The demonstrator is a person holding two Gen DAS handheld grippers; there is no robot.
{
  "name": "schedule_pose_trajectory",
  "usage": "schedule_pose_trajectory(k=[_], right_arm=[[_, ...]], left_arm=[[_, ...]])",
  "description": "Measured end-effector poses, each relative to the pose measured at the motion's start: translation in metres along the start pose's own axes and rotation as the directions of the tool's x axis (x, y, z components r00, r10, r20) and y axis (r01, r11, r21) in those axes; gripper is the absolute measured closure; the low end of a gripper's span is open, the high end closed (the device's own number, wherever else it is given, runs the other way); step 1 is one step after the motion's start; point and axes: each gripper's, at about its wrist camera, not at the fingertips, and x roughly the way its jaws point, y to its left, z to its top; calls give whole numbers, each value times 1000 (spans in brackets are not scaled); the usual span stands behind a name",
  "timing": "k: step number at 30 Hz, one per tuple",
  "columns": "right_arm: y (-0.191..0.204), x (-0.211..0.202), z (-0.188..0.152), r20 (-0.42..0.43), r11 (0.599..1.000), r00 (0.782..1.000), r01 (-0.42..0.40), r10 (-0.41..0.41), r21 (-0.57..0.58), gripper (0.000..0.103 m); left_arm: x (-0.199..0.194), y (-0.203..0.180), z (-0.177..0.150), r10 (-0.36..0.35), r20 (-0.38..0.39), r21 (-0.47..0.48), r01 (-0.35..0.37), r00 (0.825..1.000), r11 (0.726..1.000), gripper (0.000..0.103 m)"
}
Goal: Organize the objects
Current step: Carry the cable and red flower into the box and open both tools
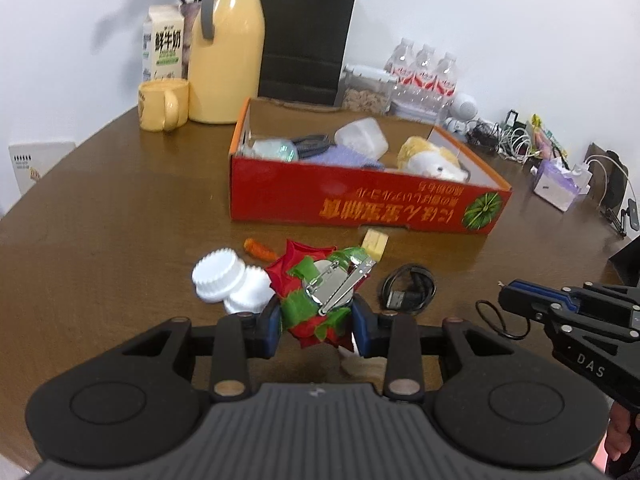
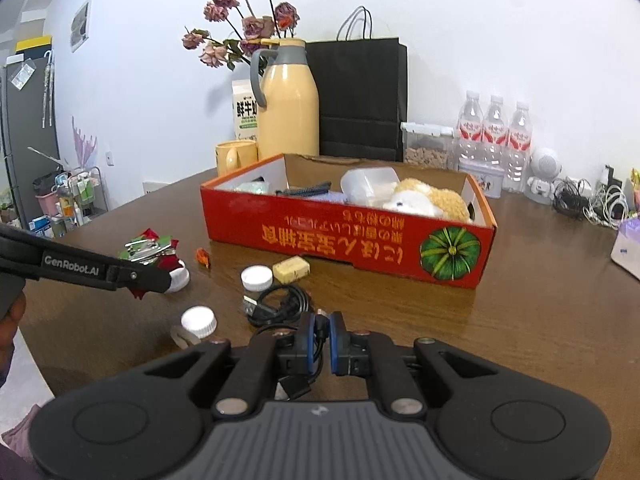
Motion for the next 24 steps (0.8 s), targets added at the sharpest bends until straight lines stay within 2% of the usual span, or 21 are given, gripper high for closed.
schedule_pose_trajectory(k=[5, 14, 24], right_arm=[[0, 5, 19, 41, 1000, 999, 0, 1, -23, 96], [-6, 29, 72, 140, 997, 990, 28, -18, -68, 96], [-19, 86, 119, 173, 996, 984, 55, -42, -72, 96]], left_arm=[[-2, -6, 19, -7, 51, 21, 6, 999, 1000, 68], [6, -18, 66, -20, 146, 73, 10, 989, 997, 68], [48, -24, 113, -22, 205, 48, 13, 978, 999, 68]])
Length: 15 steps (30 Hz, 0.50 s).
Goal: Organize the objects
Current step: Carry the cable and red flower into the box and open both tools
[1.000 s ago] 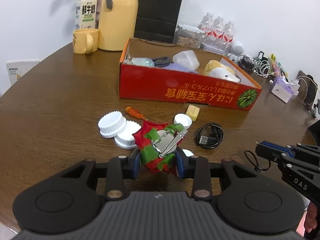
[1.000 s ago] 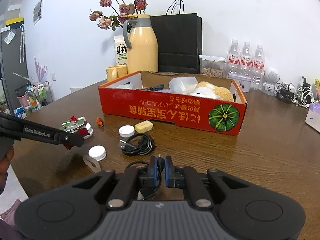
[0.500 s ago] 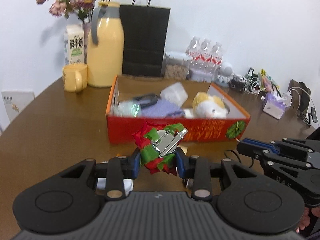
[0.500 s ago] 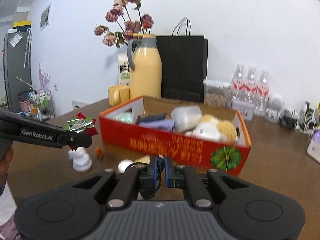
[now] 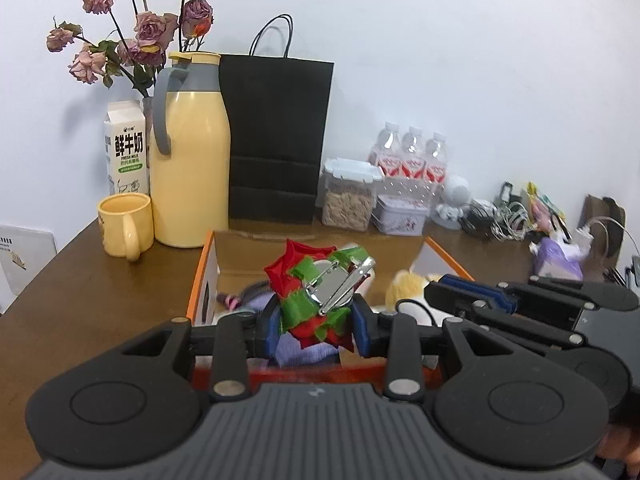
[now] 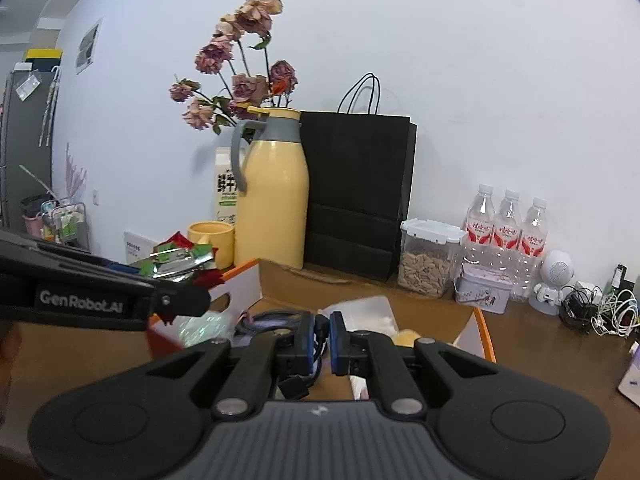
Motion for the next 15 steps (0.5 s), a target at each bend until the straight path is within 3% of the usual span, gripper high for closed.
schedule_pose_trajectory(k=[6, 15], right_arm=[[-6, 41, 4, -4, 1000, 1000, 18, -18, 18, 96], [-11, 74, -19, -65, 999, 998, 19, -16, 45, 96]], left_arm=[[40, 4, 10, 27, -2, -37, -27, 1000, 999, 68], [77, 15, -7, 59, -42, -41, -61, 997, 997, 68]])
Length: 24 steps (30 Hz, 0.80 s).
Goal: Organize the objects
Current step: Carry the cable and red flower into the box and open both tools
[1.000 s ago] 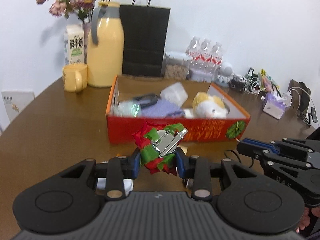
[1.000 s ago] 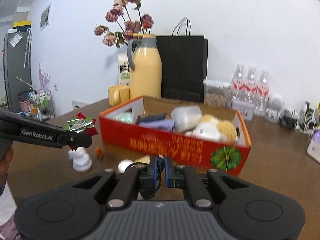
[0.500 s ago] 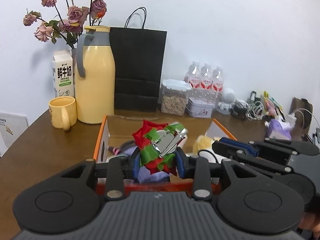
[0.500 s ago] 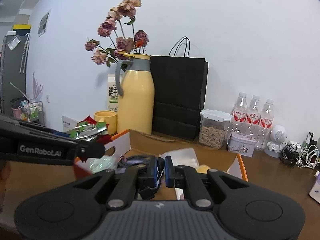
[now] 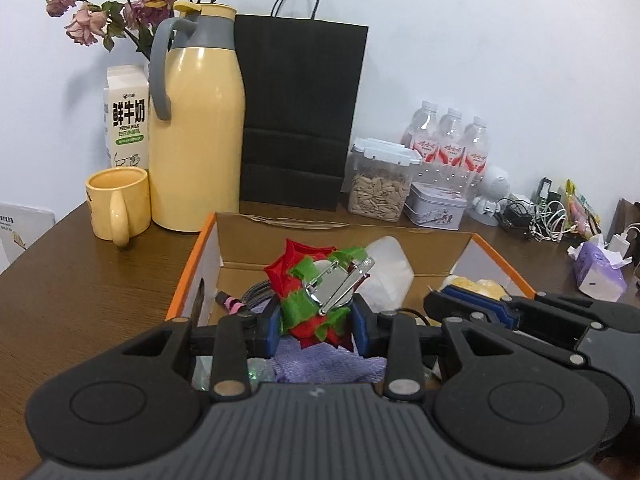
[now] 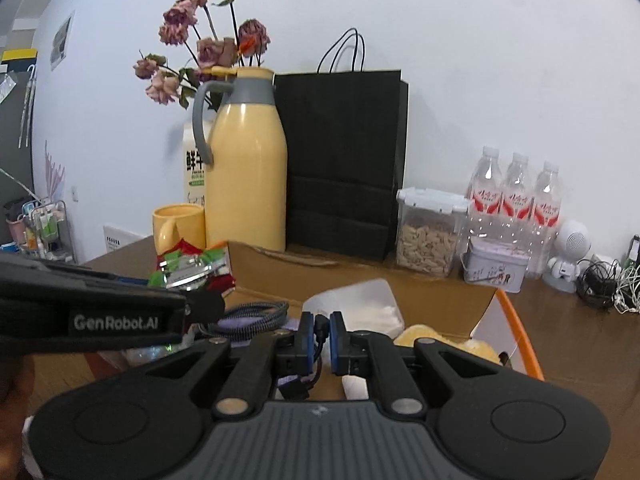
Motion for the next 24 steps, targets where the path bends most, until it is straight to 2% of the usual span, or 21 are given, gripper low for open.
schedule_pose_trajectory(k=[7, 10, 12, 15, 16, 17, 18, 19, 20, 21, 22, 24], right_arm=[[2, 3, -7, -15, 999, 999, 39, -39, -8, 96], [2, 3, -9, -16, 999, 999, 44, -44, -10, 95], [1, 1, -9, -11, 999, 998, 54, -54, -9, 93], [0, -1, -9, -11, 998, 998, 66, -66, -5, 85], [0, -2, -10, -10, 997, 997, 71, -71, -2, 78], [-1, -3, -10, -9, 997, 997, 77, -77, 2, 72], [-1, -5, -10, -5, 996, 996, 84, -84, 6, 54], [-2, -7, -10, 4, 996, 996, 94, -94, 12, 32], [-2, -8, -9, 14, 995, 995, 102, -103, 15, 21], [-2, -11, -9, 25, 994, 993, 111, -111, 18, 6], [-3, -12, -9, 35, 993, 992, 118, -119, 21, 1], [-4, -13, -8, 36, 992, 992, 120, -121, 25, 1]], left_arm=[[6, -3, -6, 3, -16, 14, -2, 1000, 1000, 65], [5, -2, -7, 19, -6, 13, -19, 1000, 1000, 52], [1, 0, -7, 27, 14, 3, -27, 1000, 1000, 28], [-8, -1, -6, 49, 62, 13, -50, 997, 999, 18], [-10, -1, -6, 51, 72, 14, -52, 996, 999, 15], [-12, 0, -6, 53, 81, 10, -54, 995, 999, 6], [-14, 0, -6, 57, 89, 6, -58, 994, 998, 0], [-16, 0, -6, 62, 101, 3, -63, 993, 998, 0], [-17, 0, -5, 67, 108, 3, -68, 992, 998, 0], [-18, 0, -5, 69, 110, 3, -70, 991, 998, 0], [-18, 1, -4, 70, 111, 0, -71, 991, 997, 0], [-18, 1, -4, 75, 107, -4, -75, 991, 997, 0]])
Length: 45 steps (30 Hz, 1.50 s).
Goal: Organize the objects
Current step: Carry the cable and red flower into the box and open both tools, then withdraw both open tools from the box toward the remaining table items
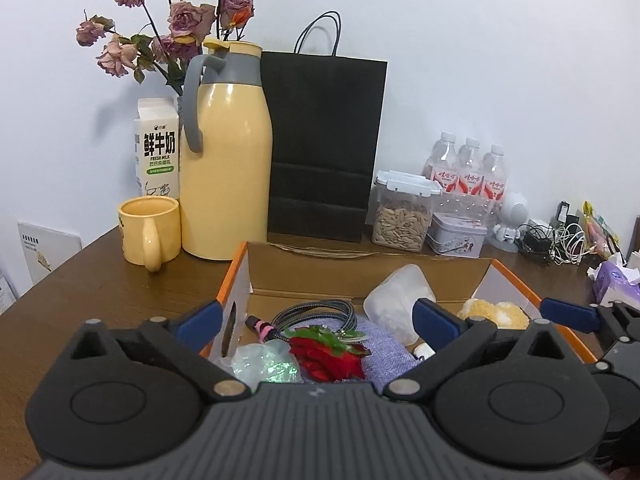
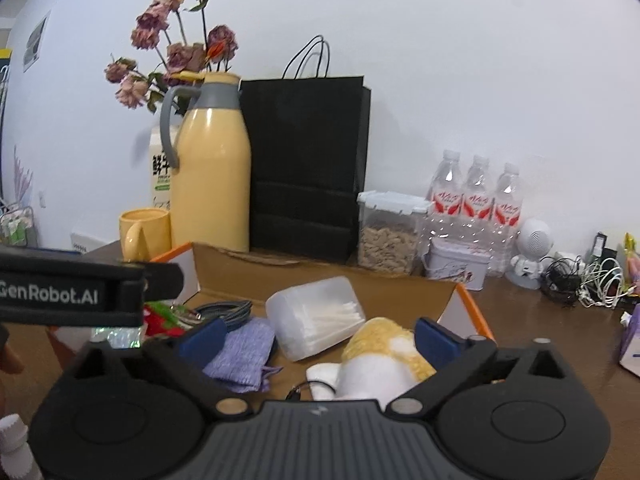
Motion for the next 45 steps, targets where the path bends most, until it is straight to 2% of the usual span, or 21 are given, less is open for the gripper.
schedule_pose_trajectory(k=[9, 20, 29, 37, 45], right_arm=[[1, -4, 0, -4, 1000, 1000, -7, 7, -5, 0], [4, -34, 8, 17, 1000, 1000, -13, 13, -28, 0], [11, -61, 4, -31, 999, 999, -31, 29, -43, 0], [19, -84, -11, -84, 996, 995, -56, 51, -64, 0], [24, -97, -32, -149, 995, 985, -92, 84, -48, 0]], left_arm=[[-4, 0, -1, -4, -2, -1, 4, 1000, 1000, 0], [-35, 1, 10, -5, 34, 2, 5, 999, 1000, 0], [-65, 12, 12, 7, 23, 12, -7, 1000, 1000, 0], [-92, 29, 6, 26, -15, 25, -26, 1000, 999, 0], [-105, 53, -19, 72, -86, 31, -70, 994, 997, 0]])
